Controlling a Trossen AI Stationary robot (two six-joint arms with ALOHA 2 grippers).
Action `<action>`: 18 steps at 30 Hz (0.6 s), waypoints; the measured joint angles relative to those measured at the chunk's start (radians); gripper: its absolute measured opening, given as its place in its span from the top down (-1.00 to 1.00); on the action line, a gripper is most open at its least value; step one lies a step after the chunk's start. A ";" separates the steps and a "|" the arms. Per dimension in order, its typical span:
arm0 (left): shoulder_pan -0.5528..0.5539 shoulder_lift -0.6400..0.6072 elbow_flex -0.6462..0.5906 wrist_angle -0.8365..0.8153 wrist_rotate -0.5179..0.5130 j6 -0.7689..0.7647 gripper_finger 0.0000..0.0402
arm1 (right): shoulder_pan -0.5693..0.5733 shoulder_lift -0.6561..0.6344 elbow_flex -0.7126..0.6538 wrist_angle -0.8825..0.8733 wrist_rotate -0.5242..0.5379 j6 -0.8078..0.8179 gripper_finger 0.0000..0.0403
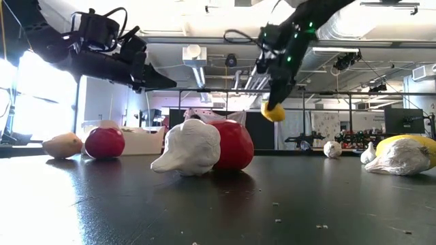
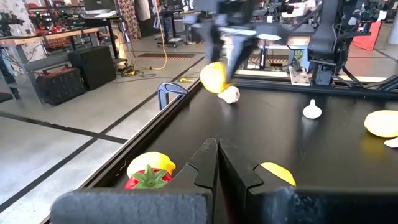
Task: Sort produce into baskets
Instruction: Put the yellow lemon into the blue bin
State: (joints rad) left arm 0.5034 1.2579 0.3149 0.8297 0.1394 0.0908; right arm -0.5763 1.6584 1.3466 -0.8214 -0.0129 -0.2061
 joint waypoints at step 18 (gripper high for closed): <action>0.000 0.000 0.000 0.004 0.000 0.037 1.00 | 0.455 -0.307 -0.021 -0.620 0.016 0.882 0.30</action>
State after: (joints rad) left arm 0.5034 1.2579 0.3149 0.8336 0.1390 0.1276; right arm -0.1214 1.3512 1.3254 -1.4409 0.0033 0.6760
